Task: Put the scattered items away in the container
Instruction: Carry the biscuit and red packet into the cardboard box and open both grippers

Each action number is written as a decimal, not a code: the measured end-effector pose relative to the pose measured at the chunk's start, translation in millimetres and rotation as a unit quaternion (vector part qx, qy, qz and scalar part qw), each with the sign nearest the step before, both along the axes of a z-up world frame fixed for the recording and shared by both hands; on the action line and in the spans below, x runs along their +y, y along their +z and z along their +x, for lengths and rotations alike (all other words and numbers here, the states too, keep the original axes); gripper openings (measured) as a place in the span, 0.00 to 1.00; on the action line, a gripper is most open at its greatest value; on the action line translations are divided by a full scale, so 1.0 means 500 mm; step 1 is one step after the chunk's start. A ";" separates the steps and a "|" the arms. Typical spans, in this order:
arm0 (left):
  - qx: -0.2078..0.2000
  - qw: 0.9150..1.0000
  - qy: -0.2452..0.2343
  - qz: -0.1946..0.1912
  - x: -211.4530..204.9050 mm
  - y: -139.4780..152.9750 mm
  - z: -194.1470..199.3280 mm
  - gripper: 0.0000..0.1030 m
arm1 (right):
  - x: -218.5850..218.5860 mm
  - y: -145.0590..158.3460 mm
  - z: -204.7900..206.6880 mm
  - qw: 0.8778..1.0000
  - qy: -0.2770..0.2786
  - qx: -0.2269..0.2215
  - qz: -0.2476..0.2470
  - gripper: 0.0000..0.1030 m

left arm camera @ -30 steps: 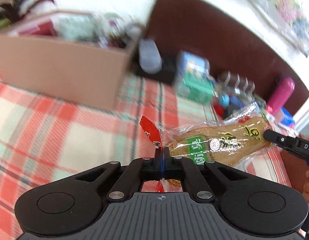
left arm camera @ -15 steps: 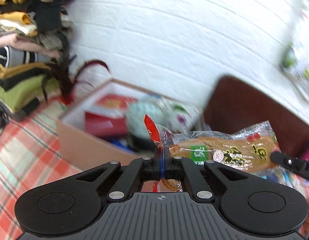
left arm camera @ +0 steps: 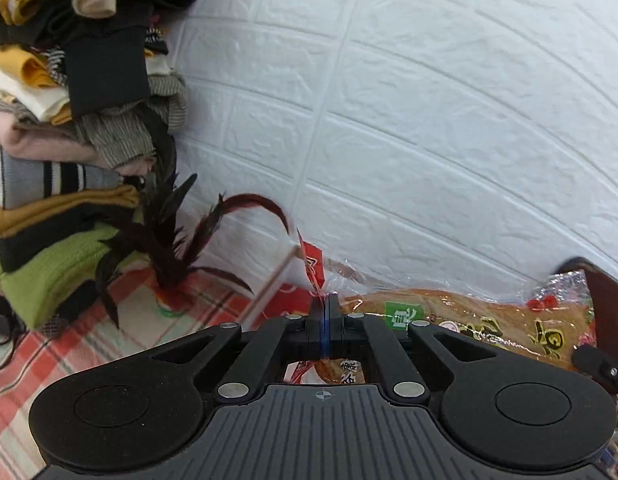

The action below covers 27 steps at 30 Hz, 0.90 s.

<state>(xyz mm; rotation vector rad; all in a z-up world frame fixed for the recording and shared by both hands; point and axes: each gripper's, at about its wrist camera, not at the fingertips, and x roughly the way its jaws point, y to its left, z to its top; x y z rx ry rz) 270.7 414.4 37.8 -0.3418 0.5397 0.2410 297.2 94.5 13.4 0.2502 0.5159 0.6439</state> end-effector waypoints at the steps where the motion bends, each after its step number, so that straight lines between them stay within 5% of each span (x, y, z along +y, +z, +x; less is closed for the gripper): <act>1: 0.001 1.000 0.005 -0.001 0.010 -0.009 0.020 0.00 | 0.013 -0.007 0.010 1.000 0.000 -0.002 -0.003 0.23; 2: 0.003 1.000 0.011 -0.002 0.019 -0.022 0.039 0.01 | 0.026 -0.017 0.020 1.000 -0.001 -0.005 -0.008 0.27; 3: 0.005 1.000 0.016 -0.004 0.026 -0.037 0.056 0.17 | 0.041 -0.029 0.029 1.000 -0.002 -0.007 -0.020 0.29; 4: 0.009 1.000 0.018 -0.003 0.033 -0.048 0.061 0.27 | 0.052 -0.045 0.036 0.999 -0.001 -0.003 -0.041 0.47; 5: 0.013 1.000 0.018 -0.002 0.038 -0.057 0.060 0.28 | 0.063 -0.060 0.043 0.998 -0.001 0.001 -0.061 0.55; 16: 0.041 0.999 0.006 0.016 0.059 -0.104 0.039 0.31 | 0.067 -0.118 0.045 0.997 0.000 0.019 -0.071 0.53; 20: 0.051 0.999 -0.010 0.010 0.028 -0.098 0.023 0.86 | 0.076 -0.104 0.026 0.997 0.015 0.017 -0.070 0.54; 27: 0.058 0.997 -0.051 -0.025 -0.046 -0.072 -0.036 0.97 | 0.028 -0.075 -0.036 0.998 0.034 0.000 -0.045 0.84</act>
